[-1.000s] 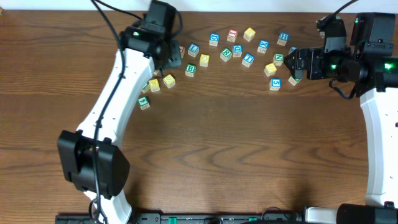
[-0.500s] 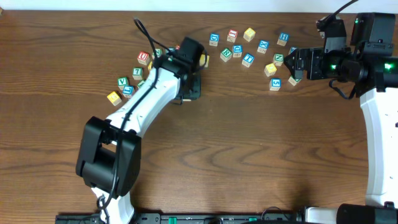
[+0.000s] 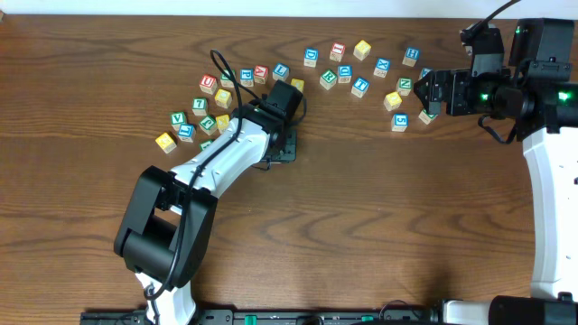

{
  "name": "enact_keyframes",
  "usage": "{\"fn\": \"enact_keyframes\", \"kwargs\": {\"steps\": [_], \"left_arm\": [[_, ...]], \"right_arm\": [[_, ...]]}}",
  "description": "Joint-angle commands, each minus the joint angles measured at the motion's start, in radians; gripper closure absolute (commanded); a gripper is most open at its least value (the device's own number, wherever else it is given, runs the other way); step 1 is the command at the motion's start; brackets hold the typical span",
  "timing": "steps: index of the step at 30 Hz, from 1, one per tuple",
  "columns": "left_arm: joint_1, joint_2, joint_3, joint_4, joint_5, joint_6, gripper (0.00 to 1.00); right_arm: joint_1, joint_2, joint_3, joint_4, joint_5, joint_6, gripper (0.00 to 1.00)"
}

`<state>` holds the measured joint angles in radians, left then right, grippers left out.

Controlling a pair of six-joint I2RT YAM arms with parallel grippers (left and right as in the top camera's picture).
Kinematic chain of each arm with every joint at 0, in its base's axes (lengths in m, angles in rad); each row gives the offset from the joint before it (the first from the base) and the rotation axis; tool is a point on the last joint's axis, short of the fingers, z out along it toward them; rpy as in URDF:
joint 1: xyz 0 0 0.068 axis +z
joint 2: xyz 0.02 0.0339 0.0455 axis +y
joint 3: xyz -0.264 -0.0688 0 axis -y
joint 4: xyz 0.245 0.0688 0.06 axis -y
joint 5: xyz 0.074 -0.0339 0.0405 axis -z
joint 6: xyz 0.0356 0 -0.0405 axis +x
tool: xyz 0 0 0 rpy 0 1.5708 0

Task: Spell out ROBOT
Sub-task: 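Lift the green R block and carry it toward the table center, then lower the green R block onto the open table area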

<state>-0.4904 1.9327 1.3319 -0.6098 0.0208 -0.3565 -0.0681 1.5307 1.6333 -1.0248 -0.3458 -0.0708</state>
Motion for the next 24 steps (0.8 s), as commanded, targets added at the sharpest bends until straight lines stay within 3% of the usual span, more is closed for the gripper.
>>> {"fn": "enact_keyframes", "kwargs": {"steps": [1,10,24], "left_arm": [[0.001,0.011,-0.006,0.02,-0.006,0.043,0.71],[0.003,0.018,-0.006,0.063,-0.074,0.056,0.71],[0.01,0.079,-0.006,0.07,-0.058,0.052,0.71]], "right_arm": [[0.004,0.001,-0.001,-0.001,0.004,-0.013,0.03],[0.004,0.001,-0.001,-0.005,0.004,-0.013,0.03],[0.004,0.001,-0.001,-0.008,0.004,-0.013,0.03]]}}
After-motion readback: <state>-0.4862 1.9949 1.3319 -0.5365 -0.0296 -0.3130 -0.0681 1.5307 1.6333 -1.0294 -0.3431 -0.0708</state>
